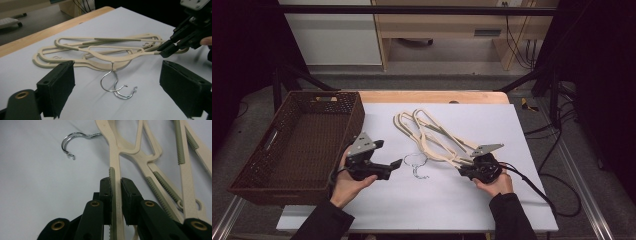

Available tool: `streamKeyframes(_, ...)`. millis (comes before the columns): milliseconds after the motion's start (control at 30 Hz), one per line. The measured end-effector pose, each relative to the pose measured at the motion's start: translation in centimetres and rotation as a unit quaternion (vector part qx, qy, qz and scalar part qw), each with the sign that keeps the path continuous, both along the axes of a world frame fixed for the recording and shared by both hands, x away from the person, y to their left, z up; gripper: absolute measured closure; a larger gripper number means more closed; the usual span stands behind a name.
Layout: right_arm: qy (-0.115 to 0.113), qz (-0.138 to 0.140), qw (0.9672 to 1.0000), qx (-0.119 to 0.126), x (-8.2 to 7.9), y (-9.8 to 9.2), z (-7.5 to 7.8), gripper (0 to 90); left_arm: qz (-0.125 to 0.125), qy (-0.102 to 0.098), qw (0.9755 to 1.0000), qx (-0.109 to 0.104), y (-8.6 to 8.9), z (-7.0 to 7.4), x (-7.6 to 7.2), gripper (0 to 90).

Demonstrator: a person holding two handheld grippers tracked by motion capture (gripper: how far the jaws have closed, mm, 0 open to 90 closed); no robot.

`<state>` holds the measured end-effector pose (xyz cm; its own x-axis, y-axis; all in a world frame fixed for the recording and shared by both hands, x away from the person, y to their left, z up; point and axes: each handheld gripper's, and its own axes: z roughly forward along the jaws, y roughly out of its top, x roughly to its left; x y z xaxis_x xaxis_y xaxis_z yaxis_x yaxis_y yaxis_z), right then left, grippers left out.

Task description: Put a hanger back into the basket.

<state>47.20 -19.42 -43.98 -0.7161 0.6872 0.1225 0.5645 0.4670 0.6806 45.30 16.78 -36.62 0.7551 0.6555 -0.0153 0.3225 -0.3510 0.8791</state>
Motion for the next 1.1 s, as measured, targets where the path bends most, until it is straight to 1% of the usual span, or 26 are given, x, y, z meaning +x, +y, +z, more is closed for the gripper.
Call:
streamKeyframes(33,-0.001,-0.002,1.0000,0.000,-0.1,0.0,0.0,79.9,-0.005,0.010,0.9999,0.012,-1.2,-0.6,1.1,14.6)
streamKeyframes(67,-0.001,-0.002,1.0000,0.000,-0.1,0.0,0.0,79.9,-0.005,0.010,0.9999,0.012,-1.2,-0.6,1.1,15.7)
streamKeyframes(100,0.000,-0.005,1.0000,-0.002,-0.1,0.1,0.0,79.9,-0.004,0.015,0.9997,0.017,-1.8,-0.9,1.8,15.7)
streamKeyframes(133,0.000,-0.001,1.0000,-0.004,-0.2,0.0,0.0,79.8,-0.005,0.026,0.9993,0.026,-2.9,-1.7,3.0,18.5)
streamKeyframes(200,0.001,-0.002,1.0000,-0.001,-0.2,0.0,0.1,79.8,-0.008,0.038,0.9988,0.031,-3.8,-2.6,4.2,21.8)
streamKeyframes(267,-0.003,0.002,1.0000,0.002,-0.2,0.0,0.1,79.8,-0.015,0.048,0.9979,0.040,-4.6,-3.5,5.0,25.6)
streamKeyframes(300,-0.001,0.003,1.0000,0.002,-0.3,-0.1,0.2,79.8,-0.015,0.048,0.9979,0.040,-4.6,-3.5,5.0,28.2)
streamKeyframes(333,-0.005,0.003,1.0000,0.001,-0.2,-0.1,0.1,79.8,-0.021,0.052,0.9974,0.046,-4.9,-4.0,5.4,30.3)
streamKeyframes(367,-0.004,0.004,1.0000,-0.001,-0.2,-0.1,0.1,79.8,-0.027,0.059,0.9963,0.056,-5.4,-4.6,5.9,31.8)
streamKeyframes(400,-0.004,0.006,1.0000,0.000,-0.2,-0.1,0.1,79.8,-0.028,0.064,0.9957,0.061,-5.6,-4.9,6.1,33.0)
streamKeyframes(433,-0.004,0.006,1.0000,0.000,-0.2,-0.1,0.1,79.8,-0.028,0.064,0.9957,0.061,-5.6,-4.9,6.1,35.0)
streamKeyframes(467,-0.001,0.002,1.0000,0.000,-0.2,0.0,0.1,79.9,-0.031,0.066,0.9945,0.075,-5.9,-5.5,6.5,37.0)
streamKeyframes(500,-0.001,0.002,1.0000,0.000,-0.2,0.0,0.1,79.9,-0.031,0.066,0.9945,0.075,-5.9,-5.5,6.5,38.8)
streamKeyframes(533,0.000,0.001,1.0000,0.001,-0.2,0.0,0.1,79.8,-0.037,0.068,0.9934,0.085,-6.2,-6.0,6.9,41.7)
streamKeyframes(567,-0.001,0.002,1.0000,0.001,-0.3,0.0,0.1,79.8,-0.038,0.068,0.9927,0.092,-6.4,-6.2,7.1,43.5)
streamKeyframes(633,-0.001,0.004,1.0000,0.000,-0.3,0.0,0.1,79.8,-0.046,0.072,0.9912,0.101,-6.7,-6.6,7.4,47.9)
streamKeyframes(700,-0.001,0.005,1.0000,-0.001,-0.2,0.0,0.1,79.8,-0.052,0.076,0.9901,0.106,-6.9,-7.0,7.7,52.7)
streamKeyframes(767,-0.003,0.007,1.0000,-0.002,-0.2,0.0,0.1,79.8,-0.053,0.075,0.9898,0.109,-7.2,-7.3,7.9,57.5)
streamKeyframes(833,-0.001,0.006,1.0000,-0.002,-0.2,0.0,0.1,79.8,-0.059,0.079,0.9881,0.118,-7.3,-7.6,8.1,61.9)
streamKeyframes(867,-0.001,0.006,1.0000,-0.002,-0.2,0.0,0.1,79.8,-0.059,0.079,0.9878,0.120,-7.4,-7.7,8.1,64.7)
streamKeyframes(933,0.000,0.005,1.0000,-0.001,-0.2,0.0,0.1,79.8,-0.065,0.083,0.9873,0.119,-7.5,-7.9,8.2,69.1)
streamKeyframes(967,0.000,0.007,1.0000,0.001,-0.3,0.0,0.0,79.8,-0.067,0.078,0.9868,0.125,-7.5,-8.0,8.2,72.2)
streamKeyframes(1033,0.000,0.008,1.0000,0.002,-0.3,0.1,0.0,79.7,-0.073,0.077,0.9863,0.126,-7.4,-7.9,8.2,77.1)
streamKeyframes(1100,0.001,0.008,1.0000,0.002,-0.3,0.1,0.0,79.7,-0.079,0.071,0.9857,0.130,-7.4,-7.8,8.1,79.2)
